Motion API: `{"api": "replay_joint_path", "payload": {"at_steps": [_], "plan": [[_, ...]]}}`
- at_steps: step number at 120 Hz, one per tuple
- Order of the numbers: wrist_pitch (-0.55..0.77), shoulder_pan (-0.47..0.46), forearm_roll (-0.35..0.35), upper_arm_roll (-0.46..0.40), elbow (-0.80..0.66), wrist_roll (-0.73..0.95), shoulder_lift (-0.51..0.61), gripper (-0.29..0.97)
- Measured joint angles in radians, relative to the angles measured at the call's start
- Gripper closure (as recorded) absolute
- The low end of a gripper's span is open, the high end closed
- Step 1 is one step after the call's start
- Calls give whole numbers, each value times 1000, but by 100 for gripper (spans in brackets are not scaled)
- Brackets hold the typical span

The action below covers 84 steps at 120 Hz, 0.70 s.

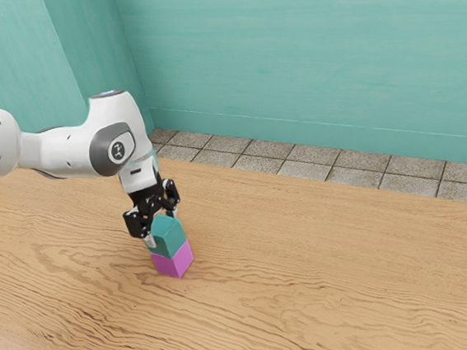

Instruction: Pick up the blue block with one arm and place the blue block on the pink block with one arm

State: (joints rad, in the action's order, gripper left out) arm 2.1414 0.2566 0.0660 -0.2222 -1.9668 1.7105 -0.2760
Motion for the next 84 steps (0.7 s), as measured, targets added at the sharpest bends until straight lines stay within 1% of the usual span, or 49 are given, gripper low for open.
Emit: {"api": "replay_joint_path", "payload": {"at_steps": [12, 24, 40, 52, 56, 61, 66, 74, 84], "plan": [[-8, 5, 1, -1, 0, 5, 12, 6], [-38, 14, 6, -7, -1, 9, 74, 4], [-144, 18, 21, -15, -2, 8, 261, 2], [-266, 10, 29, -15, 3, -33, 401, 1], [-310, 6, 26, -19, 31, -58, 430, 1], [-364, -5, -7, -38, 97, -95, 443, 1], [-409, -26, -34, -48, 150, -133, 426, 1], [-465, -28, -50, -54, 205, -200, 397, 0], [-513, -31, -62, -58, 229, -274, 385, 0]]}}
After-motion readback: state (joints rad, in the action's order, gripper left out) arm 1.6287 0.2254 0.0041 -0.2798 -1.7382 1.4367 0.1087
